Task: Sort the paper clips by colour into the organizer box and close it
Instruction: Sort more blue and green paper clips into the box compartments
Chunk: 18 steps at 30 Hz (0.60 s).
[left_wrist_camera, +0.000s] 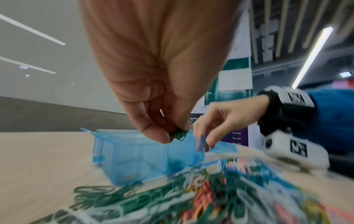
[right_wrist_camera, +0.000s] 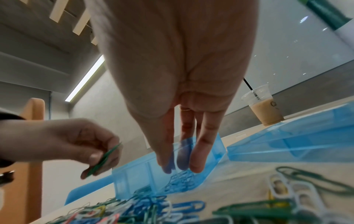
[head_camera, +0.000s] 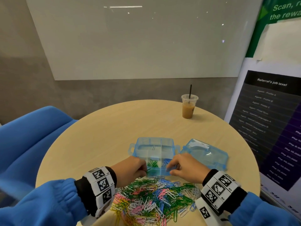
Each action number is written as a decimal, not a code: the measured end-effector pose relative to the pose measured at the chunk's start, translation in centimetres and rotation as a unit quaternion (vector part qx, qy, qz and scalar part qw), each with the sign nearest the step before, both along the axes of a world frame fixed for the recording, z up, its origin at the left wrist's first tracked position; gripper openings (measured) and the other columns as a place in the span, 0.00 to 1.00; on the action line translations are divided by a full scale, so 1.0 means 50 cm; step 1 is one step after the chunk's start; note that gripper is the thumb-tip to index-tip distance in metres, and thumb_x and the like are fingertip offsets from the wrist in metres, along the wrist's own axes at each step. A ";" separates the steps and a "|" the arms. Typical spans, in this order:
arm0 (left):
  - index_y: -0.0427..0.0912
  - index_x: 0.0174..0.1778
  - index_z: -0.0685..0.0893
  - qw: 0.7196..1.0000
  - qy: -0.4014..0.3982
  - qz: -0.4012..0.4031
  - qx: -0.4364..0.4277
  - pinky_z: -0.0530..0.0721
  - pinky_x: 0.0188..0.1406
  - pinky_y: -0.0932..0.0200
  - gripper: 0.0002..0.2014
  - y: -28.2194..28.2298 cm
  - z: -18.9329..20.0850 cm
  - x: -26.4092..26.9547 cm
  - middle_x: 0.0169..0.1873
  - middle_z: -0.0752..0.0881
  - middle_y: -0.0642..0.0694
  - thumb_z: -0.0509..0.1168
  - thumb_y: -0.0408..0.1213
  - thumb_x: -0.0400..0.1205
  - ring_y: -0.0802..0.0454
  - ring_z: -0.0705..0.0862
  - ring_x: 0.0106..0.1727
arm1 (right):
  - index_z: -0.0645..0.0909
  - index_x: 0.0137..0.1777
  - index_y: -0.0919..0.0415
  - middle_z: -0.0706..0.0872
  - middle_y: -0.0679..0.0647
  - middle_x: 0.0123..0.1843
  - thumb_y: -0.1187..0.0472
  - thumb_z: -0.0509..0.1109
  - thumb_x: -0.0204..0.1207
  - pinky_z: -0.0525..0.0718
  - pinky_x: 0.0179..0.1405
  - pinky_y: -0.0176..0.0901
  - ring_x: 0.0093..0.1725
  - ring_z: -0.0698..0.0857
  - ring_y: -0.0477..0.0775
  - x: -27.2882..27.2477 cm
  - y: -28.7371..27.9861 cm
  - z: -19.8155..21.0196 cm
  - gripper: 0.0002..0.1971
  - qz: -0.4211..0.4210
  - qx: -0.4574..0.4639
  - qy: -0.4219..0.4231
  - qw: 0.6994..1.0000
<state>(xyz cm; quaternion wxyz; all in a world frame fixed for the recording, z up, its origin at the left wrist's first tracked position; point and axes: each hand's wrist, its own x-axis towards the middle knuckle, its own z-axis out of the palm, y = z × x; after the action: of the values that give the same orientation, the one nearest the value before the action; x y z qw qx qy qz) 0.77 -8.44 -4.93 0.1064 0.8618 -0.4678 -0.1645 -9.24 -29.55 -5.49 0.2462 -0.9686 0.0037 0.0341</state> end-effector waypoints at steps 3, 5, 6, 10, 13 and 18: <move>0.44 0.49 0.80 0.998 0.040 0.012 -0.047 0.76 0.42 0.71 0.04 0.005 0.013 0.013 0.44 0.83 0.51 0.62 0.38 0.87 0.57 0.79 0.41 | 0.90 0.56 0.56 0.82 0.40 0.43 0.58 0.71 0.80 0.73 0.37 0.22 0.37 0.78 0.35 -0.001 0.003 -0.003 0.09 0.006 0.003 -0.009 1.000; 0.47 0.48 0.79 0.996 0.057 0.020 -0.062 0.77 0.40 0.72 0.03 0.002 0.020 0.021 0.42 0.82 0.53 0.62 0.39 0.87 0.57 0.80 0.40 | 0.90 0.55 0.56 0.82 0.40 0.42 0.58 0.71 0.80 0.72 0.35 0.23 0.36 0.78 0.36 -0.003 0.006 -0.002 0.09 0.006 0.005 -0.011 1.000; 0.47 0.48 0.80 0.995 0.064 0.028 -0.065 0.78 0.40 0.71 0.03 -0.002 0.024 0.024 0.42 0.82 0.53 0.62 0.39 0.87 0.57 0.81 0.40 | 0.90 0.56 0.56 0.81 0.39 0.40 0.58 0.71 0.81 0.72 0.35 0.23 0.35 0.78 0.36 -0.005 0.008 -0.002 0.09 0.007 0.004 -0.009 1.000; 0.37 0.55 0.84 0.993 0.078 0.058 -0.061 0.83 0.39 0.70 0.09 -0.031 0.031 0.029 0.44 0.85 0.46 0.62 0.38 0.87 0.61 0.81 0.35 | 0.89 0.58 0.55 0.76 0.34 0.36 0.58 0.70 0.81 0.71 0.33 0.22 0.35 0.77 0.35 -0.015 0.014 0.001 0.10 0.008 0.006 -0.005 1.000; 0.34 0.55 0.85 0.991 0.093 0.081 -0.056 0.84 0.36 0.70 0.11 -0.051 0.026 0.034 0.49 0.89 0.38 0.64 0.37 0.86 0.61 0.83 0.32 | 0.89 0.58 0.55 0.76 0.34 0.37 0.58 0.70 0.81 0.71 0.33 0.22 0.35 0.77 0.34 -0.019 0.016 0.004 0.10 0.007 0.006 -0.002 1.000; 0.34 0.55 0.88 0.983 0.117 0.131 -0.055 0.88 0.43 0.63 0.10 -0.071 0.019 0.042 0.50 0.91 0.36 0.70 0.35 0.82 0.53 0.88 0.36 | 0.89 0.59 0.56 0.77 0.35 0.38 0.58 0.70 0.82 0.72 0.33 0.21 0.36 0.77 0.34 -0.021 0.017 0.005 0.10 0.009 0.005 0.004 1.000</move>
<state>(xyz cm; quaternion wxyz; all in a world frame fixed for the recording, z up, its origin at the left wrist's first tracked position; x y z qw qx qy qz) 2.87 -11.97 -3.99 0.2284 0.8831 -0.3440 -0.2226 -10.29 -28.68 -5.22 0.2511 -0.9671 -0.0039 0.0399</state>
